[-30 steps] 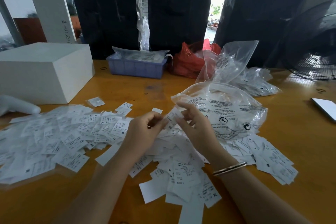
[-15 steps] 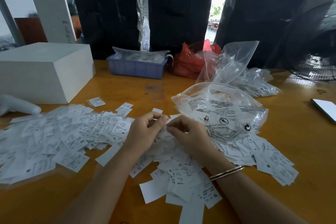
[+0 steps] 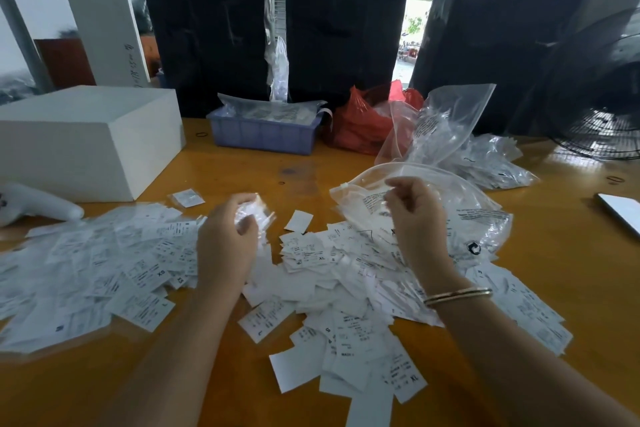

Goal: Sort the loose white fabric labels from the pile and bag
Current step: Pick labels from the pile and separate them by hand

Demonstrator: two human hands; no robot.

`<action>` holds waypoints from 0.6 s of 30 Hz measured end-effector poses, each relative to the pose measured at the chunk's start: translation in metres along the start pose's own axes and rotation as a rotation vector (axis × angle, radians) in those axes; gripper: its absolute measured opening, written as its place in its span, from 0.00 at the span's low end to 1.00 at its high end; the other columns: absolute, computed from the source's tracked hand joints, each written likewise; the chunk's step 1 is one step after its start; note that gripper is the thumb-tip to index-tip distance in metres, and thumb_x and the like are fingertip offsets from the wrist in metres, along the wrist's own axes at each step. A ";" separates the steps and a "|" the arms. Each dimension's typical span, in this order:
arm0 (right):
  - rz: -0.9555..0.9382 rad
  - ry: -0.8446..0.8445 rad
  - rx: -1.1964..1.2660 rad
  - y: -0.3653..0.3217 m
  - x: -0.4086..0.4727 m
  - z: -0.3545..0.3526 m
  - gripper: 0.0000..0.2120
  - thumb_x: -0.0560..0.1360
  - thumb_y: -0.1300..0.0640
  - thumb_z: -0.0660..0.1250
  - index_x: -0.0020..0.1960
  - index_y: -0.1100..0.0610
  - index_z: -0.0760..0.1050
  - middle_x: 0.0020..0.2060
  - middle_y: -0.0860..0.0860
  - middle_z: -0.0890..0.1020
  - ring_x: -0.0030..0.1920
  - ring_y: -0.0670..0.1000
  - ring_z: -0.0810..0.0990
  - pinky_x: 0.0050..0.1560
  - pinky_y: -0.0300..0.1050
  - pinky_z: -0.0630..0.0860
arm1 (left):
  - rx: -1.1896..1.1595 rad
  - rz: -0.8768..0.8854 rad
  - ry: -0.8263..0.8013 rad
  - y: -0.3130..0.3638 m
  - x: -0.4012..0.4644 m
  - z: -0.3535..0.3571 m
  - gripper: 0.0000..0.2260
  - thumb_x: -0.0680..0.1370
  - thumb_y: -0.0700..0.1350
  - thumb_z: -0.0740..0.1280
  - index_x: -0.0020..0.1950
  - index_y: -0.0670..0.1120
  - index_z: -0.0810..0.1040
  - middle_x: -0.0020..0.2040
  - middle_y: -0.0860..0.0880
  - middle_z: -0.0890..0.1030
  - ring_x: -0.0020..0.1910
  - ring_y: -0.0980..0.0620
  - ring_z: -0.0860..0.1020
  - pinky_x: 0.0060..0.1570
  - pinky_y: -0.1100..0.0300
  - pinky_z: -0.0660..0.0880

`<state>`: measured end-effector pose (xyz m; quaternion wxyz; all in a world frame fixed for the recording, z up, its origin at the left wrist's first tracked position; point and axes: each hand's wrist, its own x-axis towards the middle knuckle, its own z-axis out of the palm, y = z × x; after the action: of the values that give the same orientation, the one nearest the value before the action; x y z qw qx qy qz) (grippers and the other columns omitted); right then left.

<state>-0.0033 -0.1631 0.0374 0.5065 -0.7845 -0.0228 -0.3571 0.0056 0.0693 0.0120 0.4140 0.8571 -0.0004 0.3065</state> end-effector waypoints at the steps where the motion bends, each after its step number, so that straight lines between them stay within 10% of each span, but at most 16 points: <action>1: -0.058 0.040 -0.080 0.003 0.011 -0.005 0.10 0.76 0.66 0.64 0.47 0.51 0.76 0.36 0.44 0.79 0.31 0.37 0.73 0.31 0.29 0.71 | 0.058 -0.001 0.043 -0.004 0.002 -0.002 0.14 0.78 0.37 0.65 0.63 0.47 0.77 0.54 0.43 0.79 0.43 0.52 0.74 0.33 0.71 0.65; 4: -0.049 0.004 -0.389 0.022 0.046 -0.023 0.11 0.76 0.66 0.63 0.50 0.53 0.80 0.47 0.48 0.80 0.37 0.38 0.74 0.36 0.27 0.69 | 0.207 -0.039 0.069 -0.014 0.004 -0.005 0.15 0.78 0.36 0.65 0.63 0.48 0.77 0.58 0.41 0.75 0.43 0.52 0.71 0.34 0.67 0.66; 10: 0.262 -0.618 -1.172 0.059 0.070 -0.045 0.13 0.77 0.49 0.60 0.51 0.55 0.78 0.51 0.53 0.80 0.52 0.54 0.76 0.60 0.51 0.65 | 0.545 -0.065 0.025 -0.022 0.004 0.000 0.17 0.75 0.39 0.70 0.62 0.52 0.79 0.63 0.43 0.72 0.59 0.43 0.69 0.51 0.50 0.70; 18: 0.119 -0.363 -1.024 0.060 0.054 -0.039 0.09 0.76 0.57 0.63 0.44 0.53 0.81 0.42 0.50 0.82 0.41 0.51 0.73 0.57 0.49 0.65 | 0.351 0.223 -0.133 -0.012 0.000 0.012 0.10 0.74 0.41 0.69 0.53 0.51 0.82 0.59 0.48 0.77 0.59 0.45 0.69 0.52 0.52 0.67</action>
<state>0.0396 -0.2417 0.0317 0.0670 -0.9798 0.1113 -0.1523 0.0146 0.0687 -0.0019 0.2212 0.9289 -0.0693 0.2889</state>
